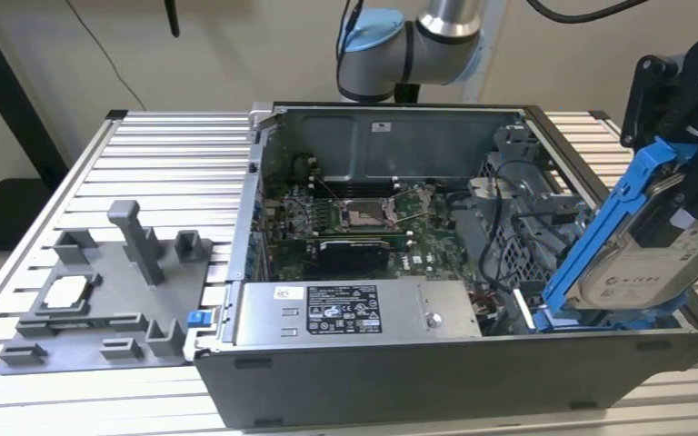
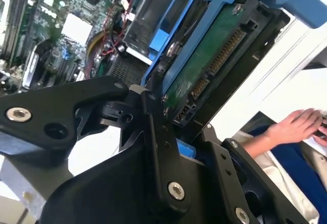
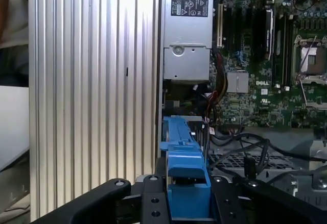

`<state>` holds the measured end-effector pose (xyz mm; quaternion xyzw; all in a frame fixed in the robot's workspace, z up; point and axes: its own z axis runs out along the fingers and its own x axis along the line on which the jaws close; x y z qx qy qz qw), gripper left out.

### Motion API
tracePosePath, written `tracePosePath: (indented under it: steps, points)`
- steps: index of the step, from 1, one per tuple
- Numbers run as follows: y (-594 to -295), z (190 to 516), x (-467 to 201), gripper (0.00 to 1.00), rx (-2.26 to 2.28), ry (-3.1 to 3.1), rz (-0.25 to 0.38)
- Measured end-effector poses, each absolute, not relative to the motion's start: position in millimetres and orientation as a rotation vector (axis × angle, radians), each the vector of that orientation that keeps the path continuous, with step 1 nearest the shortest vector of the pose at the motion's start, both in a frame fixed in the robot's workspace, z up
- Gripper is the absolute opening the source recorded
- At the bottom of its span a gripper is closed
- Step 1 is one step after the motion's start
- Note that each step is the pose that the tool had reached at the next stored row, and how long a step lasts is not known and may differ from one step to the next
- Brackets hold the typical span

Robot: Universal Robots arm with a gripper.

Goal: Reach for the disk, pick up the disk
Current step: 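Pick up the disk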

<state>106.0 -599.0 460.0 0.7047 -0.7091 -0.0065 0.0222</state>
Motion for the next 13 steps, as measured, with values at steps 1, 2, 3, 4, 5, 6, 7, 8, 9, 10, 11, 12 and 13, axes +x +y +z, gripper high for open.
tracePosePath:
  steps: [1,2,3,4,5,6,7,8,9,10,11,12,13]
  points:
    - [-599.0,460.0,106.0,0.0,2.183,-2.197,-0.02]
    - [-599.0,460.0,105.9,0.0,2.183,-2.197,-0.02]
    - [-598.7,460.0,105.8,0.0,2.183,-2.197,-0.02]
    - [-598.2,460.0,105.8,0.0,2.183,-2.197,-0.02]
    - [-597.7,459.9,105.8,0.0,2.183,-2.197,-0.02]
    - [-597.4,459.7,105.8,0.0,2.183,-2.197,-0.02]
    - [-597.5,459.5,105.7,0.0,2.183,-2.197,-0.02]
    - [-597.5,459.4,105.7,0.0,2.182,-2.198,-0.02]
    - [-597.5,459.3,105.6,0.0,2.181,-2.199,-0.02]
    - [-597.5,459.3,105.6,0.0,2.18,-2.199,-0.02]
    - [-597.5,459.3,105.5,0.0,2.18,-2.2,-0.02]
    - [-597.4,459.3,105.6,0.0,2.18,-2.2,-0.02]
    - [-597.4,459.3,105.5,0.0,2.18,-2.2,-0.02]
